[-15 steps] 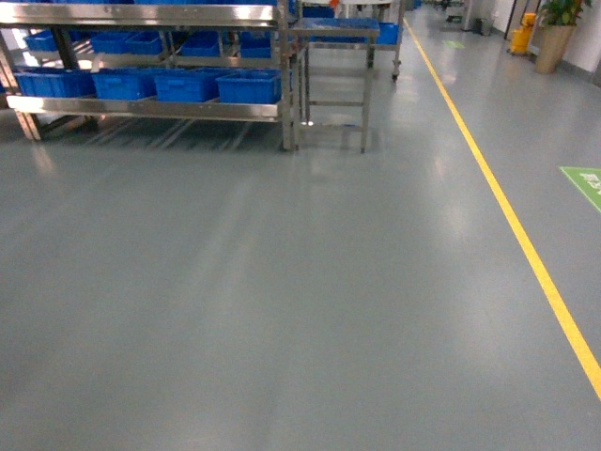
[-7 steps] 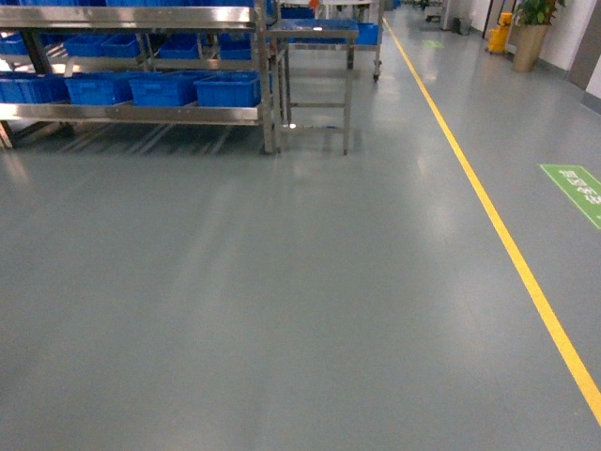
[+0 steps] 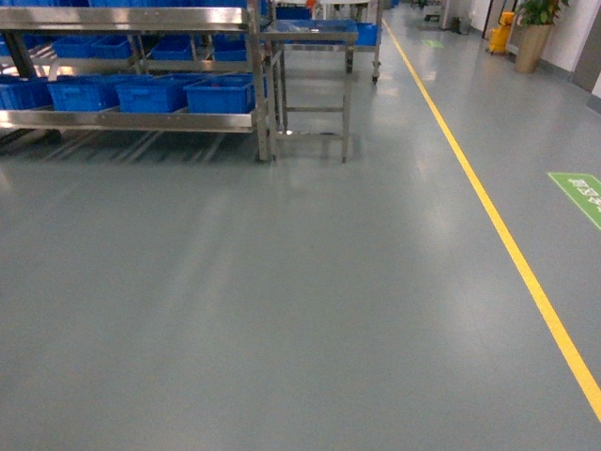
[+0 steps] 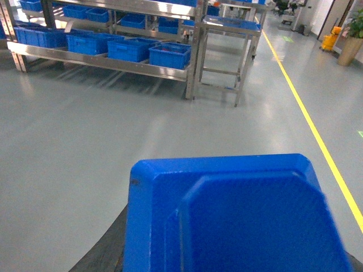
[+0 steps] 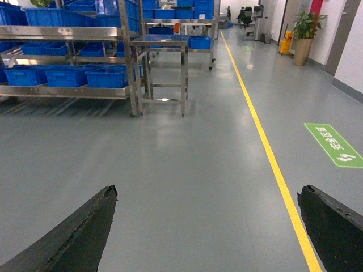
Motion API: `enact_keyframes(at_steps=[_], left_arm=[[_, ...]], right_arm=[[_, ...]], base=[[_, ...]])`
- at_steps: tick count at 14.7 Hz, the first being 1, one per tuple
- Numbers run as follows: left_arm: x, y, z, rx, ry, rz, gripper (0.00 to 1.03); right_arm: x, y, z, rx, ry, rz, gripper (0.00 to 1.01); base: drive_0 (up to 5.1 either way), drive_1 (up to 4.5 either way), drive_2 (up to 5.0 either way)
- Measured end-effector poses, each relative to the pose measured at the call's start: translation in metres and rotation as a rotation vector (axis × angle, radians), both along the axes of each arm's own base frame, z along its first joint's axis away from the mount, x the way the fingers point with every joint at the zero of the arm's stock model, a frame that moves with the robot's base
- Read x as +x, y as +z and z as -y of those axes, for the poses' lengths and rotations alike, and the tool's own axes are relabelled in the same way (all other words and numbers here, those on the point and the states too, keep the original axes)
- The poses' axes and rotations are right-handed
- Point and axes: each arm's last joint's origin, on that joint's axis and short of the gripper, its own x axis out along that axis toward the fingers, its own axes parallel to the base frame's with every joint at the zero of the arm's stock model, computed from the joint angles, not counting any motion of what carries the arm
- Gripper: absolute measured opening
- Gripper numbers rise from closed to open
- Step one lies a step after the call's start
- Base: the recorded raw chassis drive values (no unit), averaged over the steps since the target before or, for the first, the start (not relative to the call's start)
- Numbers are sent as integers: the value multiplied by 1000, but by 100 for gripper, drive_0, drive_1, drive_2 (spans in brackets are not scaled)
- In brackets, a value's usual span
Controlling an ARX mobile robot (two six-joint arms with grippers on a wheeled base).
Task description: Pick blue part to blue bin on bottom shelf
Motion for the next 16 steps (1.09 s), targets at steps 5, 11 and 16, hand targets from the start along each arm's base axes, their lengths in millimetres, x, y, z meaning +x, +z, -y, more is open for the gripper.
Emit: enact_keyframes(at_steps=[5,11,16], left_arm=[[0,0,0,1,0,-2,44],[0,0,0,1,0,-2,43],[0,0,0,2,0,-3,43]], right_arm=[[0,0,0,0,0,-2,98],[0,0,0,0,0,1,98],[0,0,0,0,0,-1,98]], base=[[-12,414,-438],[-1,424,-427],[-1,424,-427]])
